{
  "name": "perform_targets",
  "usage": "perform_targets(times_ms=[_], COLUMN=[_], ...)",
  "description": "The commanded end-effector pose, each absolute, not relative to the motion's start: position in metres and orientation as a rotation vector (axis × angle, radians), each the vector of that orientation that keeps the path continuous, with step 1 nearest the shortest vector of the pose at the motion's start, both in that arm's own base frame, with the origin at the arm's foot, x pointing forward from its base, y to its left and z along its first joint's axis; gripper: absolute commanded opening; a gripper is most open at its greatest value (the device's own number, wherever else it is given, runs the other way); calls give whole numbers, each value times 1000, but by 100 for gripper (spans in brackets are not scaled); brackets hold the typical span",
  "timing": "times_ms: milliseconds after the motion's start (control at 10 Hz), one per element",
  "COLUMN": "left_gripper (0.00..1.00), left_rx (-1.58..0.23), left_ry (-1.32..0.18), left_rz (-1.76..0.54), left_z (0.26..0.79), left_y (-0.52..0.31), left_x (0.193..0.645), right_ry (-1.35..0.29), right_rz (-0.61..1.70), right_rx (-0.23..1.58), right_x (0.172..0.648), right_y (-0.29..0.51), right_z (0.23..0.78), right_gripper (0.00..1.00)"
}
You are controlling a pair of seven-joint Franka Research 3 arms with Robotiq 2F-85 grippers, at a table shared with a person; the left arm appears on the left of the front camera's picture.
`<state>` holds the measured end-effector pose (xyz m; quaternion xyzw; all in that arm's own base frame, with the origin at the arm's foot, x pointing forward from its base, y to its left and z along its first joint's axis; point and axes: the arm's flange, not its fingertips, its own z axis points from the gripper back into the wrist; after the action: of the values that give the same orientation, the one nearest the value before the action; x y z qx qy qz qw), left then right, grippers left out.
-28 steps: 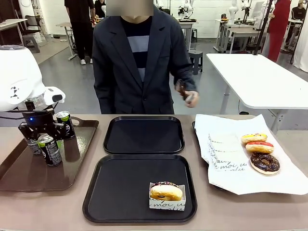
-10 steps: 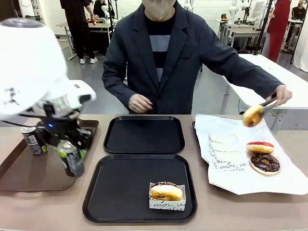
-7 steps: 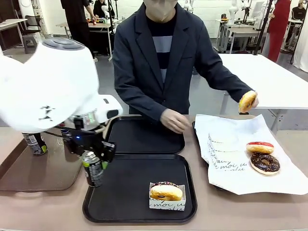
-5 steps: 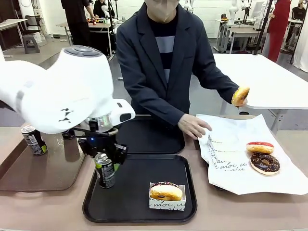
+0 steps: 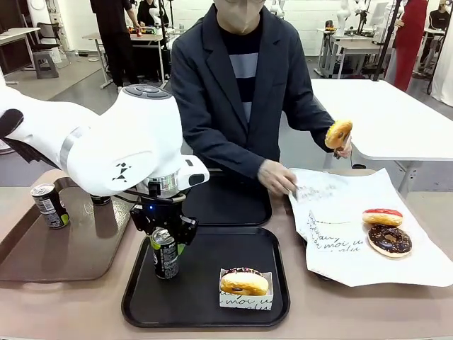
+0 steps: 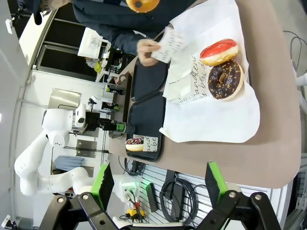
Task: Set up donuts and drinks on trays.
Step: Pick up one Pepsi coke and place it on the Flat Tray.
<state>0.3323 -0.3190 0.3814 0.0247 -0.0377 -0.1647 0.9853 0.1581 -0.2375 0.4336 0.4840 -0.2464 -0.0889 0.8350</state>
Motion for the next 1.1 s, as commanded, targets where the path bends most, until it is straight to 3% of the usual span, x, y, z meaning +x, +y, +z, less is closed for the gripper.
perform_targets(times_ms=[0,200,300,400,1000], left_gripper=[100,100,90,99,100], left_rx=[54,37,35,41,99], left_ry=[-86,-95,-91,-94,-182], left_rz=[-337,-354,-360,-366,-378], left_z=[389,401,408,414,472], left_y=[-324,-321,-318,-316,-230], left_x=[333,325,319,312,260], right_ry=[-550,-550,-550,-550,-550], right_rz=[-180,-180,-180,-180,-180], right_rx=[1048,1048,1048,1048,1048], right_x=[161,161,161,161,161], right_y=[-239,-239,-239,-239,-239], right_z=[436,436,436,436,436], right_gripper=[100,100,100,100,100])
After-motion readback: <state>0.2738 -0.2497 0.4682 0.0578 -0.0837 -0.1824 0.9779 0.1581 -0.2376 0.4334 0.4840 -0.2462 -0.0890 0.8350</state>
